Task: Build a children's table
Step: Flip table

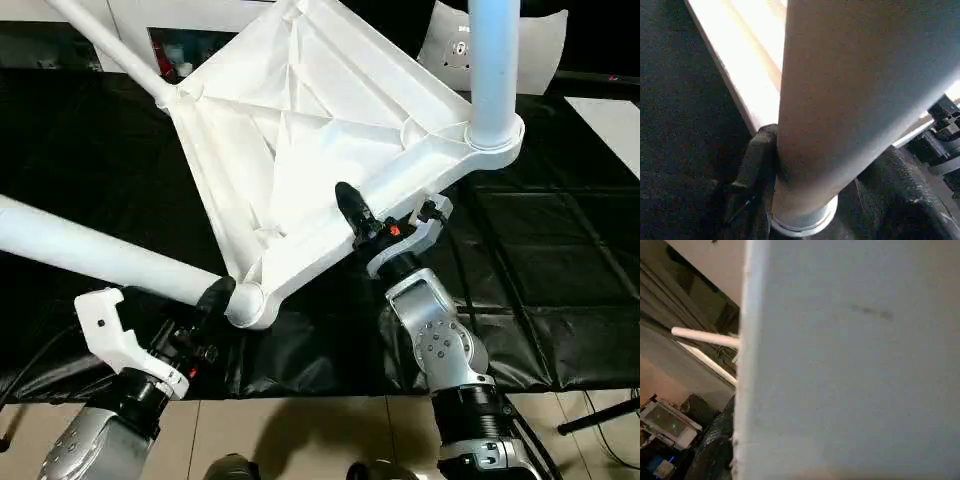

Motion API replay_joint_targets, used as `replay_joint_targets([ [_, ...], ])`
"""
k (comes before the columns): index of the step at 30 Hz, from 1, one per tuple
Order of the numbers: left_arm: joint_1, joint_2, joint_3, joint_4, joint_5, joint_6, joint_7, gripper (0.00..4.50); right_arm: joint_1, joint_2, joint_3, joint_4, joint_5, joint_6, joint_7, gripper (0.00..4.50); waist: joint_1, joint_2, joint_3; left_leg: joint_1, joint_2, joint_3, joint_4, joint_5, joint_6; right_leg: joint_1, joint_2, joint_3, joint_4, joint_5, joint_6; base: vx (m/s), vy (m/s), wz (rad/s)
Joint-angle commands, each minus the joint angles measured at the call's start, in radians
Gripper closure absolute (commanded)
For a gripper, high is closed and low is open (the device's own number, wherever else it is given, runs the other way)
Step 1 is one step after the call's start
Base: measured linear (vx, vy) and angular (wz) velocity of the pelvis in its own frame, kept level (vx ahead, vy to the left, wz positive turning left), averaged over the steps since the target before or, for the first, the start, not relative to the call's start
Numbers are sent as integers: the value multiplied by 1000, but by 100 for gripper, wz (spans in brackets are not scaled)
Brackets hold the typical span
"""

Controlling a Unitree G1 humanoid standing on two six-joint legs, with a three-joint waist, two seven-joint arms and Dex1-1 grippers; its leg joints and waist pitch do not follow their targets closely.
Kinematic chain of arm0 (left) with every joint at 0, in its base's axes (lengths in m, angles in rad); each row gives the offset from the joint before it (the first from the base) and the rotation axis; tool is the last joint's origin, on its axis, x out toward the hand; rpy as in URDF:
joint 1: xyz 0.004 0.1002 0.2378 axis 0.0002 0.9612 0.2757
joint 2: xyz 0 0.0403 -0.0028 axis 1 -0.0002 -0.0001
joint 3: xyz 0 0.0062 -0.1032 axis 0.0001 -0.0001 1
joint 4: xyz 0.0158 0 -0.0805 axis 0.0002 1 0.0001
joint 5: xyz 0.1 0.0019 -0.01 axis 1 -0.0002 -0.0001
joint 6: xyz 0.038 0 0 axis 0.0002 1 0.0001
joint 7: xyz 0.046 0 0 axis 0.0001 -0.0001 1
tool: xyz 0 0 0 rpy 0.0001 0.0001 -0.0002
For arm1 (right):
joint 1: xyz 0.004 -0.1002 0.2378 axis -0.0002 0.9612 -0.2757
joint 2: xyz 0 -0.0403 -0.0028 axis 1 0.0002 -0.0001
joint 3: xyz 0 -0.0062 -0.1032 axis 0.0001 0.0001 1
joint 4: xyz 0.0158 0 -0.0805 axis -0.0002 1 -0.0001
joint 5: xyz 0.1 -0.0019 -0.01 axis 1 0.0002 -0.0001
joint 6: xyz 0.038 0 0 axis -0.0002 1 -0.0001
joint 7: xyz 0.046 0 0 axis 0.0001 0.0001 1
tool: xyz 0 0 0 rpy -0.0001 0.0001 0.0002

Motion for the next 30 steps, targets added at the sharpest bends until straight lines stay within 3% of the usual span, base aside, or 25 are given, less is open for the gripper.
replay_joint_targets([
  [1, 18, -8, -67, 76, -20, 44, -26, 218, -42, 82, 10, -31, -1, -9, 40, 224, -11, -1, -43, 6, 43, -5, -81, -123, 6, 32, -41, 45, -66, -120, -107, 0, 0, 0],
  [2, 21, -5, -68, 77, -16, 42, -28, 183, -42, 79, 12, -34, 2, -8, 38, 227, -10, -1, -43, 7, 43, -5, -82, -126, 5, 32, -41, 45, -67, -125, -106, 0, 0, 0],
  [5, 30, 4, -68, 80, -10, 39, -37, 183, -41, 75, 14, -46, 5, -9, 34, 227, -10, -2, -44, 6, 43, -6, -81, -125, 5, 32, -41, 45, -67, -126, -100, 0, 0, 0],
  [6, 30, 7, -69, 82, -9, 40, -44, 183, -41, 74, 12, -47, 7, -11, 31, 228, -9, 9, -49, 8, 43, -7, -80, -121, 1, 33, -42, 45, -64, -117, -102, 0, 0, 0],
  [7, 29, 10, -69, 83, -9, 40, -49, 183, -40, 74, 10, -47, 7, -15, 29, 228, -12, 3, -48, 7, 42, -6, -80, -117, 2, 33, -40, 45, -65, -105, -104, 0, 0, 0],
  [8, 26, 16, -69, 83, -10, 39, -59, 183, -40, 73, 7, -48, 8, -20, 24, 228, -10, 8, -50, 7, 42, -6, -79, -109, 1, 34, -40, 45, -62, -91, -107, 0, 0, 0],
  [21, 55, 33, -41, 68, -48, -16, -135, 183, -81, 34, -67, -33, 20, -85, -28, 237, -12, 1, -57, 8, 41, -3, -74, -72, 16, 38, -40, 45, -56, -40, -130, 0, 0, 0],
  [24, 49, 39, -52, 59, -39, -40, -158, 183, -83, 25, -68, -33, 25, -83, -25, 238, -15, -3, -59, 7, 41, -2, -73, -65, 19, 39, -39, 44, -55, -28, -132, 0, 0, 0],
  [30, 19, 40, -64, 45, -18, -97, -194, 183, -70, 24, -62, -64, 38, -72, -14, 240, -15, 1, -58, 8, 42, -3, -73, -66, 23, 38, -40, 44, -54, -27, -134, 0, 0, 0],
])
